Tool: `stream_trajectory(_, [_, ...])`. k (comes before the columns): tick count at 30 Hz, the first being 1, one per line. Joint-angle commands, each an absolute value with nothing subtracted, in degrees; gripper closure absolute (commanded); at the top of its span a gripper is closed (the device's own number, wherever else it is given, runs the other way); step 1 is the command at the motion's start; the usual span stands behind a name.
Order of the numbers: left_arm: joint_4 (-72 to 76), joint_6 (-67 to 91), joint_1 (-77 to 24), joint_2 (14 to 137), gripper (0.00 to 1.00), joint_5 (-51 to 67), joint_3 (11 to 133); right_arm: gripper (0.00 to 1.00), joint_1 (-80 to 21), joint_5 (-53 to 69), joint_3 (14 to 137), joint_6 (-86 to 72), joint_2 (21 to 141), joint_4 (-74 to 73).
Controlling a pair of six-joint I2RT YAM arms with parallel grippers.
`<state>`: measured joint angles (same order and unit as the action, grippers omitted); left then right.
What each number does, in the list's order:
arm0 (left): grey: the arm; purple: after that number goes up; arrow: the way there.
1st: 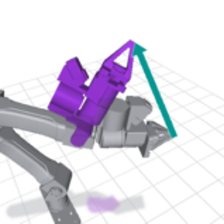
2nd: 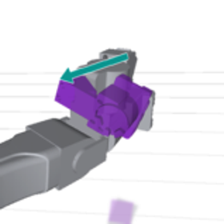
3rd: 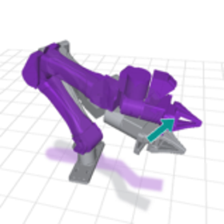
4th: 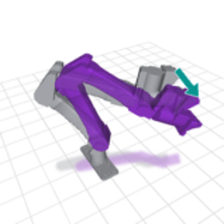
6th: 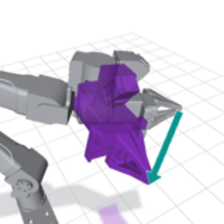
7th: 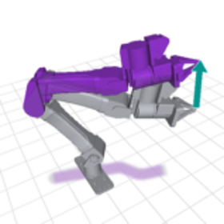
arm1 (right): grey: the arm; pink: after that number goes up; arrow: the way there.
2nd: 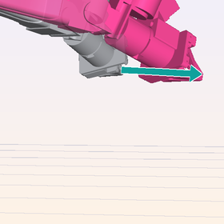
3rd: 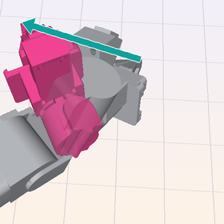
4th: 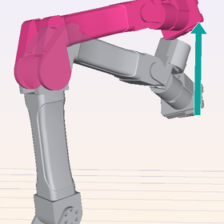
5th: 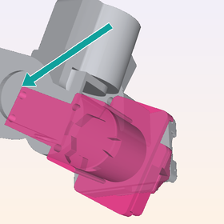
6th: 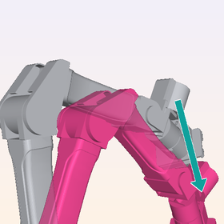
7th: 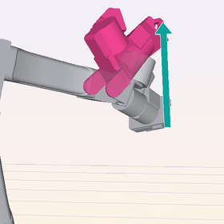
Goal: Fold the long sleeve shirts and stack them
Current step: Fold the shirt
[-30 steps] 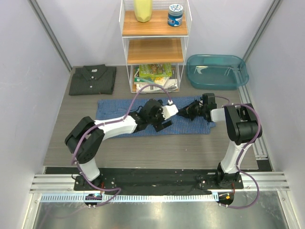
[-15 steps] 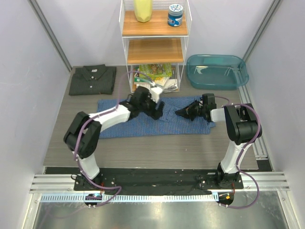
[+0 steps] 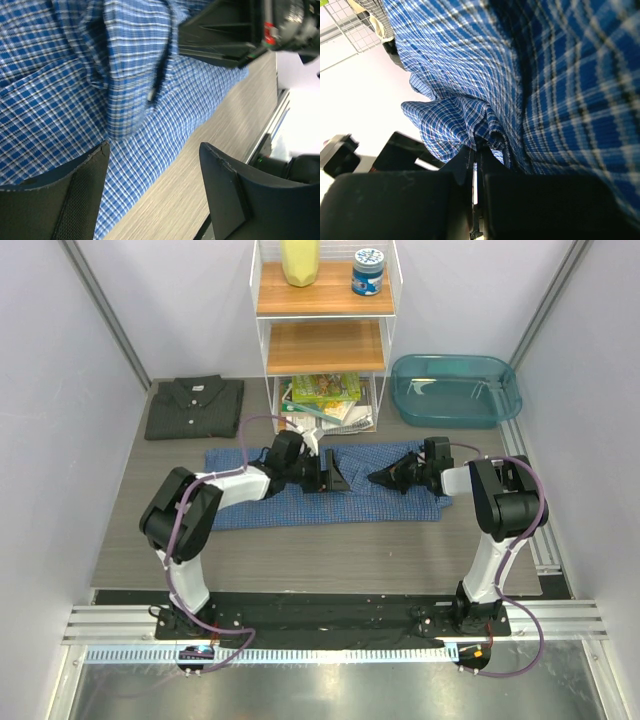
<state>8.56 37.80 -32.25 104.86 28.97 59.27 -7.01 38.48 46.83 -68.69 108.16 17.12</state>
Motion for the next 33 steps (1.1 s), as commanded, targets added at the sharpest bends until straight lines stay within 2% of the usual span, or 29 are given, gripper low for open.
stream_trajectory(1, [13.97, 43.5, -31.99, 107.22, 0.29, 29.53, 60.82, 0.99, -6.85, 38.5, 47.29, -68.03, 108.81, 17.49])
stream_trajectory(8, [16.87, 45.88, -32.08, 110.48, 0.32, 29.53, 61.61, 0.99, -6.77, 38.67, 47.29, -67.68, 109.07, 17.23])
stream_trajectory(17, [21.44, 48.52, -32.34, 112.5, 0.44, 31.99, 63.37, 0.99, -6.86, 38.5, 47.37, -67.41, 109.51, 17.31])
stream_trajectory(18, [21.45, 48.43, -32.43, 112.67, 0.46, 32.25, 63.63, 0.99, -6.94, 38.5, 47.37, -67.41, 109.51, 17.4])
stream_trajectory(21, [21.1, 48.17, -32.7, 113.29, 0.64, 32.69, 64.51, 0.99, -7.12, 38.67, 47.37, -67.68, 109.25, 17.93])
stream_trajectory(22, [15.09, 45.29, -32.7, 113.03, 0.87, 32.35, 65.21, 0.99, -7.12, 39.02, 47.46, -67.59, 109.07, 17.93])
stream_trajectory(23, [11.11, 43.52, -32.61, 112.85, 0.96, 32.08, 68.0, 0.99, -7.21, 39.28, 47.63, -67.33, 108.64, 17.58])
stream_trajectory(24, [8.12, 41.68, -32.61, 112.76, 1.0, 32.43, 69.33, 0.94, -7.21, 39.64, 48.42, -65.76, 108.2, 15.92])
stream_trajectory(26, [-2.74, 37.37, -32.35, 111.54, 1.0, 35.59, 72.94, 0.87, -6.94, 42.0, 50.87, -61.29, 107.32, 11.11])
stream_trajectory(31, [-25.19, 25.25, -30.94, 106.44, 1.0, 37.44, 78.64, 0.77, -5.01, 43.68, 60.02, -37.69, 103.28, -14.29])
stream_trajectory(32, [-29.31, 21.83, -29.72, 106.0, 1.0, 37.44, 79.53, 0.7, -4.23, 43.68, 60.99, -33.7, 102.66, -17.55])
stream_trajectory(33, [-36.05, 19.88, -28.92, 105.91, 1.0, 37.44, 80.5, 0.68, -3.87, 43.68, 62.65, -30.27, 101.53, -23.67])
